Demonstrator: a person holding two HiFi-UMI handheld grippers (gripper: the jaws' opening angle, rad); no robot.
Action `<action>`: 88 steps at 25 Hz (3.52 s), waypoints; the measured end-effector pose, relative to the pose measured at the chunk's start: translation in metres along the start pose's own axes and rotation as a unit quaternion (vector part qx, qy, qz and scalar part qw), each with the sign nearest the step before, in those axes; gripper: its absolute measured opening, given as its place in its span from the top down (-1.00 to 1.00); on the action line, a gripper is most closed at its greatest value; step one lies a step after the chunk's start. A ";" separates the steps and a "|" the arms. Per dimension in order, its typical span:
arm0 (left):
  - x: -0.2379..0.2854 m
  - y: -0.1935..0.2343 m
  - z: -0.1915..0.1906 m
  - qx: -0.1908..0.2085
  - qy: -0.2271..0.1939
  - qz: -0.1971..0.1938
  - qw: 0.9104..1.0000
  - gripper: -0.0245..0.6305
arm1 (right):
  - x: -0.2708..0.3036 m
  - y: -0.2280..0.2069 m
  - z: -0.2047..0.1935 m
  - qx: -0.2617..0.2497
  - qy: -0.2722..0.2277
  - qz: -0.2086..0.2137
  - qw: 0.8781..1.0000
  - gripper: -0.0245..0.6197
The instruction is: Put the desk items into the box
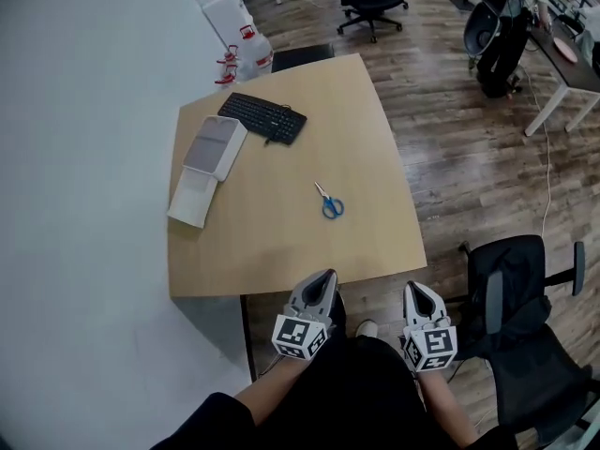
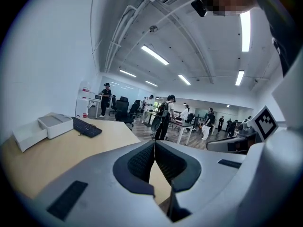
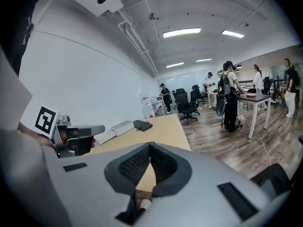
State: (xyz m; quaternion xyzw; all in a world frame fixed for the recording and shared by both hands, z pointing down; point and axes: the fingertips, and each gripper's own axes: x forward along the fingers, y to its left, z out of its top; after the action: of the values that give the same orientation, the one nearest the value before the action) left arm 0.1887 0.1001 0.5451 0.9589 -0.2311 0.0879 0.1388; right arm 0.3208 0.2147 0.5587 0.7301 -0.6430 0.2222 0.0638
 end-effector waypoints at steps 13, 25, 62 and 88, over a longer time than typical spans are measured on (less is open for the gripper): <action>0.037 0.111 0.013 -0.053 -0.001 0.011 0.999 0.88 | 0.170 0.052 0.018 -0.054 0.095 0.053 0.993 0.73; 0.043 0.201 0.014 -0.102 0.002 0.030 0.994 0.88 | 0.308 0.059 -0.048 -0.112 0.233 0.063 0.964 0.50; 0.026 0.237 0.009 -0.111 0.025 0.134 0.984 0.88 | 0.386 0.032 -0.128 -0.165 0.352 0.100 0.916 0.49; -0.050 0.267 0.041 -0.055 -0.018 0.135 0.989 0.88 | 0.375 0.164 -0.045 -0.186 0.267 0.153 0.933 0.49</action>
State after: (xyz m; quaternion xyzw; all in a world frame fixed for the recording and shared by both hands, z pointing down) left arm 0.0240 -0.1200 0.5555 0.9114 -0.3650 0.0756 0.1742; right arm 0.1790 -0.1371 0.7194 0.5119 -0.7360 0.2926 0.3326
